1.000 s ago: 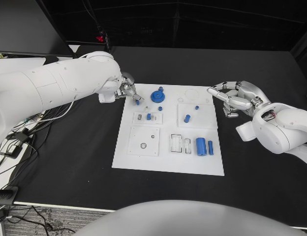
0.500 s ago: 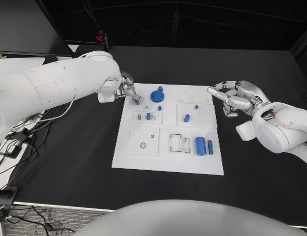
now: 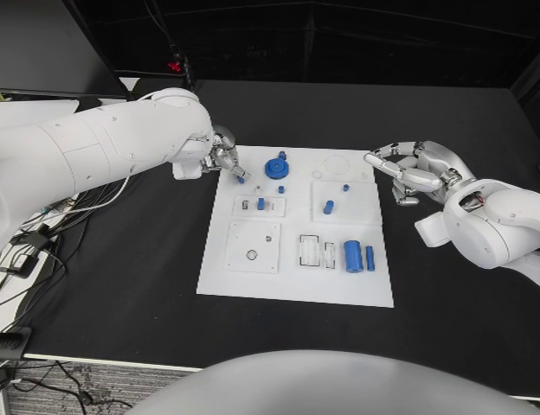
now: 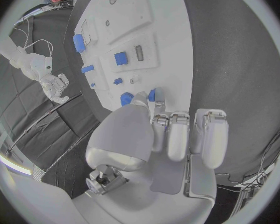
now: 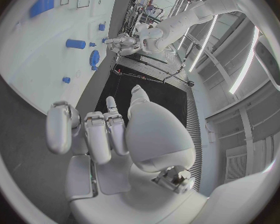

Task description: Assemble the parts on the task board

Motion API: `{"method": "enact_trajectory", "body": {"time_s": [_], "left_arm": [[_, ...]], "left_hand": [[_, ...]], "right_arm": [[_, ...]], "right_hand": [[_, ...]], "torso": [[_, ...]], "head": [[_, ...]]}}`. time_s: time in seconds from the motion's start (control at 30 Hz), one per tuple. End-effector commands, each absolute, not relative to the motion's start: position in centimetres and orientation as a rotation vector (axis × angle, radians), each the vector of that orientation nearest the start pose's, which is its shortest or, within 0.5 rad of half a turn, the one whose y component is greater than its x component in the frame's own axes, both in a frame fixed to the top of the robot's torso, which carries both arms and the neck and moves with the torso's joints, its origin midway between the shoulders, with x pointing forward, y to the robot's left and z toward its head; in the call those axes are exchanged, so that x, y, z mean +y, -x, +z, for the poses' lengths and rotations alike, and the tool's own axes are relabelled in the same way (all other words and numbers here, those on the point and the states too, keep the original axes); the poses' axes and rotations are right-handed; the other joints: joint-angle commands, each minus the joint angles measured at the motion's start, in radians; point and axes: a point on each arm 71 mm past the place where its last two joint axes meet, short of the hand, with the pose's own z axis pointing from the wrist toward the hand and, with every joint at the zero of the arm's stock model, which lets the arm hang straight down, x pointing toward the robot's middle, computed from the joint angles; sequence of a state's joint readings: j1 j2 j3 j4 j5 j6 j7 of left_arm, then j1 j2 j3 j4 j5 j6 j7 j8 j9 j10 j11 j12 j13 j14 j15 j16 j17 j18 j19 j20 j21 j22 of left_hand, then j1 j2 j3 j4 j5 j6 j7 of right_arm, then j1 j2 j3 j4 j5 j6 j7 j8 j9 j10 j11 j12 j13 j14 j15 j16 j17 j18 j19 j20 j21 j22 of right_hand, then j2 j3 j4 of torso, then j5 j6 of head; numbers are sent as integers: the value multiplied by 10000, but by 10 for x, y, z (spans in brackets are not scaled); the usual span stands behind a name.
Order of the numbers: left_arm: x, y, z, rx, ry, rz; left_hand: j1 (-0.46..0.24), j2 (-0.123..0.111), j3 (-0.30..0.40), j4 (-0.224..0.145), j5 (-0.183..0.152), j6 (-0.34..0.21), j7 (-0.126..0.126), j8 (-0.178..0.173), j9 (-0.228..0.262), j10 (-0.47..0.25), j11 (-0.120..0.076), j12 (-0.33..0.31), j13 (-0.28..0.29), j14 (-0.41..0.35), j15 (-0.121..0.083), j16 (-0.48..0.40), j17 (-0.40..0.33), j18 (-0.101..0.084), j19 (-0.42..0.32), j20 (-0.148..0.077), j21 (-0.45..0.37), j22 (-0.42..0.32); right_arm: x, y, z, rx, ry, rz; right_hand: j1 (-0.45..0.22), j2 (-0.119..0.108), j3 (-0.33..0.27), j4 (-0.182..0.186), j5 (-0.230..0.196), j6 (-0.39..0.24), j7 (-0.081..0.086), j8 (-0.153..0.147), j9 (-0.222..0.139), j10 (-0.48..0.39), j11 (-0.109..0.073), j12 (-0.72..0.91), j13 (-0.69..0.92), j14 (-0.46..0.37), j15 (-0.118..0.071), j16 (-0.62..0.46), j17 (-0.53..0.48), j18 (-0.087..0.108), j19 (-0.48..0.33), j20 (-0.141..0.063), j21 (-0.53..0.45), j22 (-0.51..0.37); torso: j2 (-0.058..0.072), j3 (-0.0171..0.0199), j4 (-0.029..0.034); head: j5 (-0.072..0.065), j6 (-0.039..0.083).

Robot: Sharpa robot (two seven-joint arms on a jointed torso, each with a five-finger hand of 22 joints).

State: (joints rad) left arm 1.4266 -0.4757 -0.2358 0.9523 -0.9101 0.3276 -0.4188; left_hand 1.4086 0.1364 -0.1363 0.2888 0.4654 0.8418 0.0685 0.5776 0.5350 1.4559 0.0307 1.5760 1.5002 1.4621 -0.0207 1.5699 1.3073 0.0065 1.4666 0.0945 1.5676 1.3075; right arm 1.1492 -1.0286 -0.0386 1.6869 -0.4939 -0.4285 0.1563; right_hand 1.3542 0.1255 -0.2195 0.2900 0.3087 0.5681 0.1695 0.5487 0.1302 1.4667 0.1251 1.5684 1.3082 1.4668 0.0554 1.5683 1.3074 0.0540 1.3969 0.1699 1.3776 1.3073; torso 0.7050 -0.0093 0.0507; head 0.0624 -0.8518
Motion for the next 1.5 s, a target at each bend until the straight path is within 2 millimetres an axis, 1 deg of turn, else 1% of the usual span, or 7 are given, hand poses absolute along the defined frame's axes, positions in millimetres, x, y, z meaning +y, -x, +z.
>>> {"method": "enact_trajectory", "body": {"time_s": [0.03,0.13,0.27,0.6,0.93,1.13,1.5], "left_arm": [[197,-581,-190,23964,1721,-2853],[197,-581,-190,23967,1716,-2863],[197,-581,-190,23912,1738,-2902],[198,-582,-188,23629,1828,-3119],[197,-582,-187,23328,1878,-3397],[199,-583,-185,23051,1971,-3585],[204,-582,-185,23014,2023,-3624]], "left_hand": [[1230,1146,98,13,57,62,12,-40,18,1149,-176,-52,706,1087,-92,8,2634,-65,1042,-69,31,2633],[1312,1115,221,9,118,112,12,-37,35,1149,-173,-52,706,1087,-88,8,2634,-65,1042,-67,31,2633],[1438,1036,392,1,187,140,13,-57,48,1149,-172,-52,706,1087,-87,8,2634,-65,1042,-64,31,2633],[1522,909,697,12,369,227,19,-101,60,1149,-167,-52,706,1087,-82,8,2634,-65,1042,-61,31,2633],[1517,683,1023,13,600,317,22,-180,59,1149,-165,-52,706,1087,-79,8,2634,-65,1042,-59,31,2633],[1583,452,1261,2,702,411,14,-233,63,1149,-173,-52,706,1087,-86,8,2634,-65,1042,-63,31,2633],[1625,301,1427,6,798,466,18,-306,47,1149,-171,-52,706,1087,-87,8,2634,-65,1042,-65,31,2633]], "right_arm": [[-250,-447,-190,16275,-7762,11611],[-250,-447,-190,16275,-7764,11608],[-250,-447,-191,16286,-7772,11594],[-251,-447,-191,16320,-7787,11567],[-251,-448,-191,16343,-7794,11542],[-251,-448,-192,16348,-7803,11524],[-252,-448,-192,16347,-7817,11488]], "right_hand": [[111,14,-44,-1,32,-84,387,46,-14,1041,56,24,2626,1040,96,25,2634,146,-55,30,-50,1033],[111,14,-44,-1,32,-84,387,46,-14,1041,56,24,2626,1040,96,25,2634,146,-55,30,-50,1033],[111,13,-48,0,33,-87,387,51,-14,1041,56,24,2626,1040,97,25,2634,150,-66,30,-62,1023],[111,14,-51,1,34,-90,387,56,-15,1041,56,24,2626,1040,97,25,2634,153,-72,30,-69,1018],[111,14,-51,1,34,-90,387,56,-15,1041,56,24,2626,1040,97,25,2634,153,-72,30,-69,1018],[111,14,-51,1,34,-90,387,56,-15,1041,56,24,2626,1040,97,25,2634,153,-72,30,-69,1018],[112,14,-58,2,38,-97,387,68,-17,1041,57,24,2626,1040,97,25,2634,157,-84,30,-84,1007]], "torso": [[0,3,9],[-3,0,-2],[-1,1,12],[-2,2,7],[3,-1,3],[2,1,1],[4,5,8]], "head": [[-8,-13],[-4,-12],[-28,-6],[-15,-1],[-14,-10],[-28,-22],[-37,-53]]}}
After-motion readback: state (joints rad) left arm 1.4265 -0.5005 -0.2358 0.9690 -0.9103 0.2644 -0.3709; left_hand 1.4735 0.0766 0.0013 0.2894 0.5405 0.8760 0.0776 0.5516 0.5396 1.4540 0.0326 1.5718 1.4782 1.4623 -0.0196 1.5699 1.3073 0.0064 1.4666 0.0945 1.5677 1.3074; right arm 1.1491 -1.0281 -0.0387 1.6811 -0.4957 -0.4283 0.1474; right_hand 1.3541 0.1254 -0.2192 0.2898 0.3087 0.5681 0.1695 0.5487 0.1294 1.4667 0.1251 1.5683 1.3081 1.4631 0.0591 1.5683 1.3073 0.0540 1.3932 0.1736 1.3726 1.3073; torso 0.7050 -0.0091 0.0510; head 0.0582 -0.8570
